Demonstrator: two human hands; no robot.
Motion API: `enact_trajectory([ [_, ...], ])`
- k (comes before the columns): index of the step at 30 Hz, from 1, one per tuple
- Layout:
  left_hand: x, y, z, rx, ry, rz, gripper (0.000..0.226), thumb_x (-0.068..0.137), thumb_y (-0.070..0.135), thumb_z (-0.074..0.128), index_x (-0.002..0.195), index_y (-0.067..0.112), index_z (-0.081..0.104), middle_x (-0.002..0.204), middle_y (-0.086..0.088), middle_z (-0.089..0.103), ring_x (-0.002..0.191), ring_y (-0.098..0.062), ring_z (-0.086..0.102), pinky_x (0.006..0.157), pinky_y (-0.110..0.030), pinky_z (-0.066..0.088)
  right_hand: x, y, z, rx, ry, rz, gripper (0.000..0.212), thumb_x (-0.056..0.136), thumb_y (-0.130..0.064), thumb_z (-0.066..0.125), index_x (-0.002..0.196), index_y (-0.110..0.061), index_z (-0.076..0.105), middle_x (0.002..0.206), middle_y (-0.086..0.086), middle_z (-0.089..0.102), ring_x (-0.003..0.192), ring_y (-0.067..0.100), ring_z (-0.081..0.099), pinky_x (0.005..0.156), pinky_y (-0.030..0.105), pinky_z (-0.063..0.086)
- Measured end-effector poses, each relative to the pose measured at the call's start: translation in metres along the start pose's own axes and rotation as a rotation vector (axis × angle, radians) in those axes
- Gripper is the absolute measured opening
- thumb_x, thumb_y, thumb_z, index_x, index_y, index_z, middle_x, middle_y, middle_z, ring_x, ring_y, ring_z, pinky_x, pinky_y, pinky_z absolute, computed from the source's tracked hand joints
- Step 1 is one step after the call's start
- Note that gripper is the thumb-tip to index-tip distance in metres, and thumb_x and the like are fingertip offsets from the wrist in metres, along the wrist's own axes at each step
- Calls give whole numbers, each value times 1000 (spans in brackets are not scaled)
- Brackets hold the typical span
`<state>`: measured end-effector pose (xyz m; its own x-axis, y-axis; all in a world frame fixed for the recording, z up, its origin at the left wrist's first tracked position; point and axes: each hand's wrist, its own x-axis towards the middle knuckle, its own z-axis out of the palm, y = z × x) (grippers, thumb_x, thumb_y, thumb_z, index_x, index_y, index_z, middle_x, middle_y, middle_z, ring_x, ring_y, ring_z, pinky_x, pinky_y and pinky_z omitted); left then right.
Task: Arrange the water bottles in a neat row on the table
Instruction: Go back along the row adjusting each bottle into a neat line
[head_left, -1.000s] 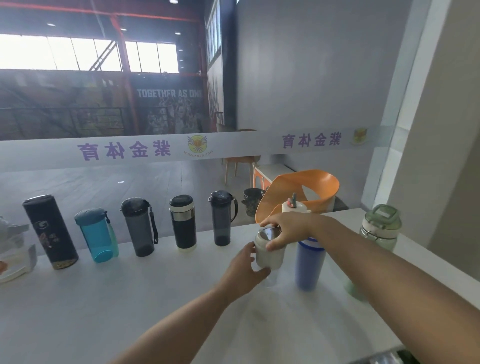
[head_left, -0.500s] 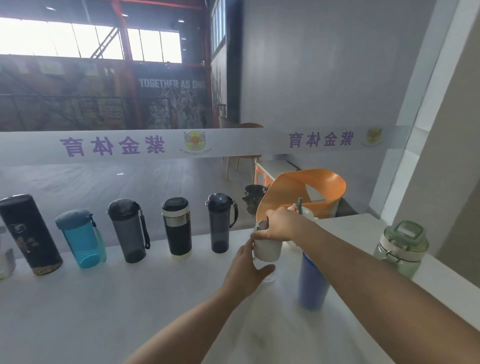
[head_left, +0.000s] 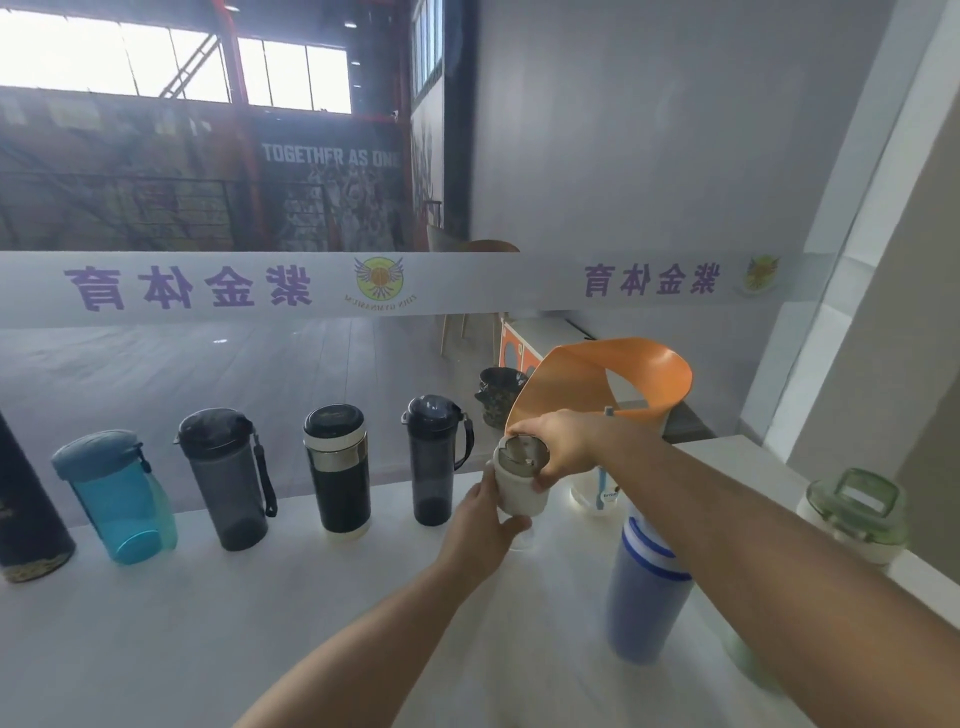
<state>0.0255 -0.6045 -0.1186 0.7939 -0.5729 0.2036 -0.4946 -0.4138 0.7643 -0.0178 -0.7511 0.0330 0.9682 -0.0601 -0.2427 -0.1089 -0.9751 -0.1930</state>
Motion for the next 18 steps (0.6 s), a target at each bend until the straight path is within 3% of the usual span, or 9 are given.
enact_trajectory([
  [8,16,-3,12,5,120,-76,75,89,33,70,149,18,29,134,-1,56,118,-20,55,97,-32,47,31,8,4,20,83,18,83,75,-38,84,146,-34,40,141,-1,53,123,24,52,98,35,50],
  [12,26,-6,16,-5,159,-100,73,90,32,69,150,20,28,138,1,53,123,-19,53,99,-30,45,42,12,3,25,101,27,84,78,-33,83,149,-37,37,145,1,49,126,26,51,101,38,49],
  [18,38,-9,25,-19,181,-91,69,87,34,71,145,25,34,132,2,57,117,-18,55,95,-30,47,52,28,-1,49,87,44,84,78,-32,83,147,-43,36,145,-3,49,123,24,52,89,29,52],
])
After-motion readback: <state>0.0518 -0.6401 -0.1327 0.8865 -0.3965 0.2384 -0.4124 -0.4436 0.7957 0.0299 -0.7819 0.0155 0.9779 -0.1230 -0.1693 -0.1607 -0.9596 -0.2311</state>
